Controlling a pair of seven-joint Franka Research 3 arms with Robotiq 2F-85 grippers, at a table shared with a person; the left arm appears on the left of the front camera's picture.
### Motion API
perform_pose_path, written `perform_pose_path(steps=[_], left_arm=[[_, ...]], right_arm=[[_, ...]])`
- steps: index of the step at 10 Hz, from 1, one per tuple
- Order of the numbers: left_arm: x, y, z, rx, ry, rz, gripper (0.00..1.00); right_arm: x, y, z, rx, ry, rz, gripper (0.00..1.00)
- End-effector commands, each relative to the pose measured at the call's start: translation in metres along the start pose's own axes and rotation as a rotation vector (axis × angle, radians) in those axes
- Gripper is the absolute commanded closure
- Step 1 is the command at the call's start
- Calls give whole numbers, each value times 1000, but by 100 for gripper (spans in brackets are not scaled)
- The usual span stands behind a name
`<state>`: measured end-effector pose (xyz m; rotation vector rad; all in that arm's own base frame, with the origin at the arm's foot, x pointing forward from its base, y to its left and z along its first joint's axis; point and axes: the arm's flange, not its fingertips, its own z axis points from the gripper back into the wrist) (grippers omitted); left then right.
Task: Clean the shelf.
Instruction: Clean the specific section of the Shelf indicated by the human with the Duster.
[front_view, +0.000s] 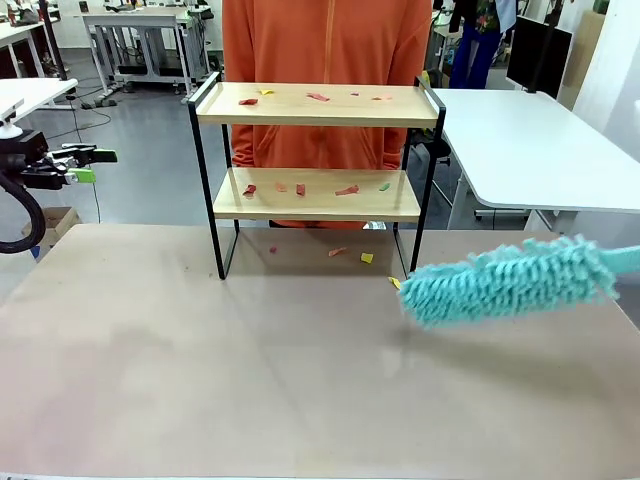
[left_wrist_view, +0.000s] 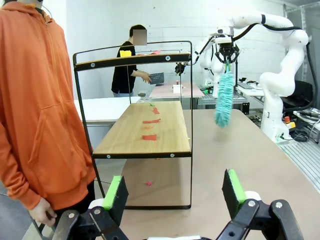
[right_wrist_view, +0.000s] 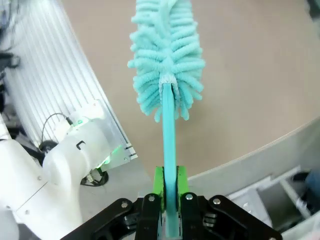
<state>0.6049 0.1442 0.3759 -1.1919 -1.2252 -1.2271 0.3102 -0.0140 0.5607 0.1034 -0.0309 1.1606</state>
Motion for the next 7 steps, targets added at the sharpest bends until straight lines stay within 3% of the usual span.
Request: perform_pose_path(steps=[1,3,7], left_arm=[[2,-2,-1,3,3,-16,0],[2,-2,-1,3,3,-16,0],[2,-2,-1,3,3,-16,0]], right_arm=[[29,12,-13,96,-18,219,87],[63,23,-29,165,-33,378,87],[90,11,-45,166,-64,434,87]])
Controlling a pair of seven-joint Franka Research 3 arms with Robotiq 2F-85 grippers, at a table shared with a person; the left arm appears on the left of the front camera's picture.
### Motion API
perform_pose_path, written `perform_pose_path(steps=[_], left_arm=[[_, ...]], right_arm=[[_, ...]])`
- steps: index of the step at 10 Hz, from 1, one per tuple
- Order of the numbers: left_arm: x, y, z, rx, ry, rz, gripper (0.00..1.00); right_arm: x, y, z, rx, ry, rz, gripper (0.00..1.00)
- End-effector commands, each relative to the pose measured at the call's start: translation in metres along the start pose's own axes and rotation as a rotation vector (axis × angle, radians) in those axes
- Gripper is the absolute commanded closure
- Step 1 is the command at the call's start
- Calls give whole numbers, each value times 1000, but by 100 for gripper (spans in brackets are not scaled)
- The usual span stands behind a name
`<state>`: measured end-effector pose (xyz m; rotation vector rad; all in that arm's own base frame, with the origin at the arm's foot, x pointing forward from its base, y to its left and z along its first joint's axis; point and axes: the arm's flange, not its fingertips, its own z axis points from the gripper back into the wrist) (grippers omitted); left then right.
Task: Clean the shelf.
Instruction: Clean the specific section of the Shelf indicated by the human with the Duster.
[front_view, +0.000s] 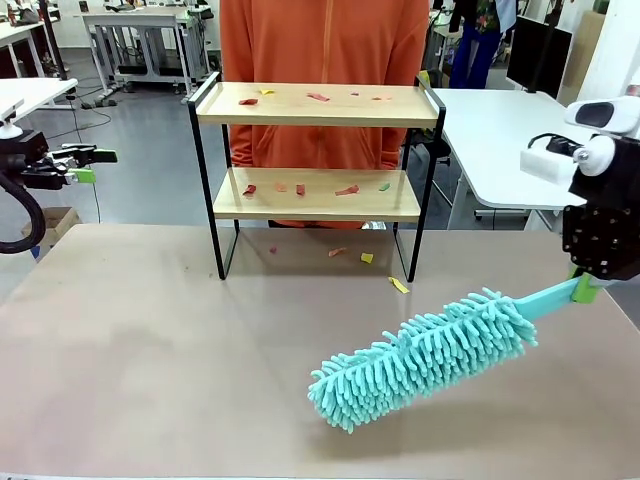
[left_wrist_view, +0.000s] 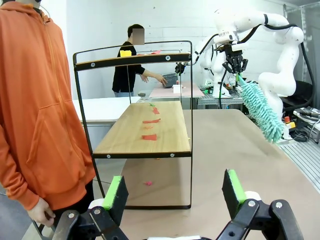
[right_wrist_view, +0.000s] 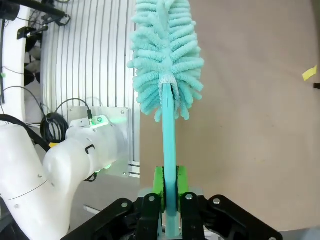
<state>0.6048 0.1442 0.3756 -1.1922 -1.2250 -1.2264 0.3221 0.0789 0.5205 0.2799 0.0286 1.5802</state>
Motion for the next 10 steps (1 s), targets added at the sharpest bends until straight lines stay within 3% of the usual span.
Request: perform_pose_path(steps=[1,10], left_arm=[[2,-1,-1,3,3,-16,0],[2,-1,-1,3,3,-16,0]], right_arm=[[0,7,1,0,3,-4,87],[0,7,1,0,3,-4,87]])
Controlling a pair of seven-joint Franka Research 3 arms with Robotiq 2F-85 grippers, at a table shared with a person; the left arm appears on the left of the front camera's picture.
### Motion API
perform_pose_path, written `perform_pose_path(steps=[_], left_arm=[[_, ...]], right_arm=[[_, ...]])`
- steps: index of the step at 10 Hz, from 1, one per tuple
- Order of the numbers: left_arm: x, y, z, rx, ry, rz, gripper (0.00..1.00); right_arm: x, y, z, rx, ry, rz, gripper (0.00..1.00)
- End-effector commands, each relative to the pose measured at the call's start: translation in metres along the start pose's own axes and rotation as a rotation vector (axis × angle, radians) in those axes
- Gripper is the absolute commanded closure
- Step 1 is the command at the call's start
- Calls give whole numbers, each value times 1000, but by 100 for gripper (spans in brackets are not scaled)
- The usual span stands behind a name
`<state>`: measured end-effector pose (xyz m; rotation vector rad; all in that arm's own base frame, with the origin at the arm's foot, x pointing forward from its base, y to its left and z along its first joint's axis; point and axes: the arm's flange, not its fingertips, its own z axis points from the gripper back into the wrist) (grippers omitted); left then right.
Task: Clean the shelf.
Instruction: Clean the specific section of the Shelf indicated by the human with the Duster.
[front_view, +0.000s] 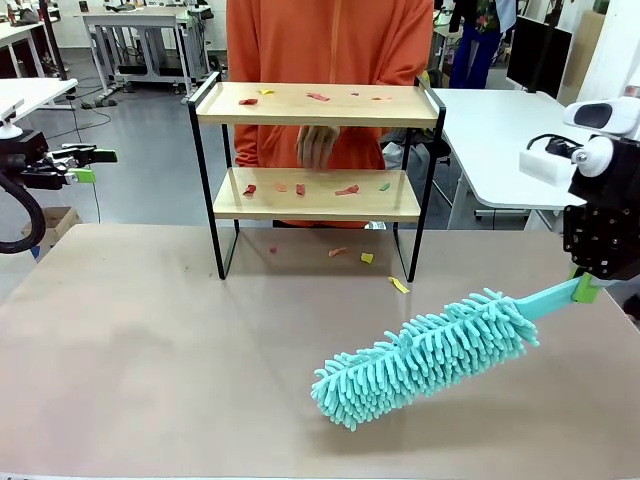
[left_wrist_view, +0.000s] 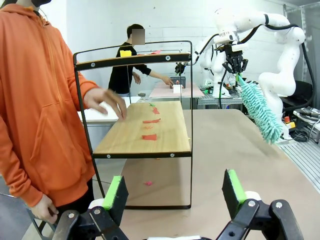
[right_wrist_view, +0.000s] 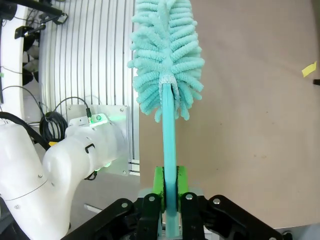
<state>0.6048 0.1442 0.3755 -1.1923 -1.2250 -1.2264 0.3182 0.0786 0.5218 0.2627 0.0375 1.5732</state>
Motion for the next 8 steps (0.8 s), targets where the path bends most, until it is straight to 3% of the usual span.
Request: perform_pose_path(steps=[1,8], left_arm=[[2,-1,-1,3,3,-16,0],[2,-1,-1,3,3,-16,0]], right_arm=[[0,3,1,6,-13,5,87],[0,3,1,6,-13,5,87]])
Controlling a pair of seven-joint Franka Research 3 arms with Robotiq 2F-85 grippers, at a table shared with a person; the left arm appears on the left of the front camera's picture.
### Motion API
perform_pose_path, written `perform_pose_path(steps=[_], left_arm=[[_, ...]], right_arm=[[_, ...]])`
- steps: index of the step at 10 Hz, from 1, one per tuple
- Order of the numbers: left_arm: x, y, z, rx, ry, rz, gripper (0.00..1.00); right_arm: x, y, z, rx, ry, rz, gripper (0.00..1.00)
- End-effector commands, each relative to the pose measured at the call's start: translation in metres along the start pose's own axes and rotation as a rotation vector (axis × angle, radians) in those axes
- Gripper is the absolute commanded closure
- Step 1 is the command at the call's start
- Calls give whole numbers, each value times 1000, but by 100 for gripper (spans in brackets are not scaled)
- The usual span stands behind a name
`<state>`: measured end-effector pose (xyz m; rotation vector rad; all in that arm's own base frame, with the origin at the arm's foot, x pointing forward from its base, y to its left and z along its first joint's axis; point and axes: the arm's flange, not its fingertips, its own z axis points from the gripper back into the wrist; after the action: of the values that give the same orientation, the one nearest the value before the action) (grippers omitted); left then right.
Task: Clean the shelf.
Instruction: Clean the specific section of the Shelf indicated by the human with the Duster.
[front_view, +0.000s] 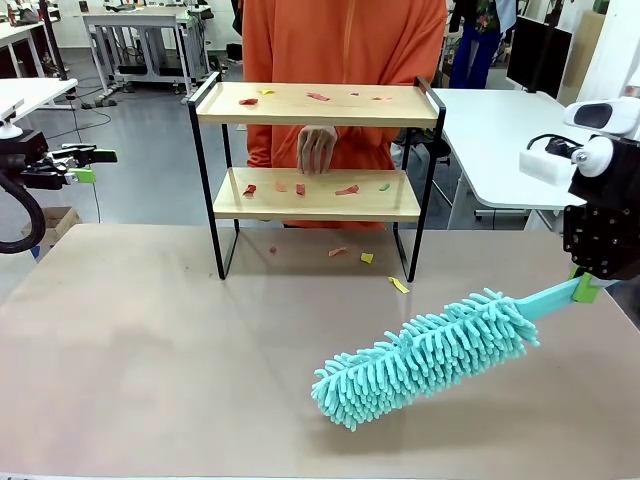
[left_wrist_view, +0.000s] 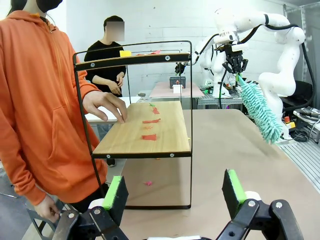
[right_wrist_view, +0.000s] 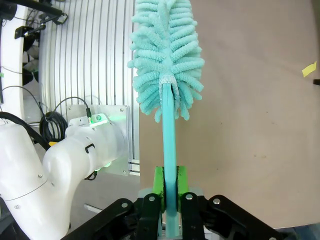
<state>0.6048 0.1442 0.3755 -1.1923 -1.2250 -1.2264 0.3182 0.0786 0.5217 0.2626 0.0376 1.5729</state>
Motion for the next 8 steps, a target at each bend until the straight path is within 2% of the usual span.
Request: perform_pose_path(steps=[1,3,4,6,8], left_arm=[[2,-1,-1,3,3,-16,0],[2,-1,-1,3,3,-16,0],[2,-1,-1,3,3,-16,0],[2,-1,-1,3,3,-16,0],[2,-1,-1,3,3,-16,0]], right_arm=[[0,3,1,6,-13,6,87],[0,0,0,0,0,0,87],[16,-2,8,2,-42,-126,87],[45,6,23,-21,-106,-253,87],[78,22,35,-73,-223,-420,87]])
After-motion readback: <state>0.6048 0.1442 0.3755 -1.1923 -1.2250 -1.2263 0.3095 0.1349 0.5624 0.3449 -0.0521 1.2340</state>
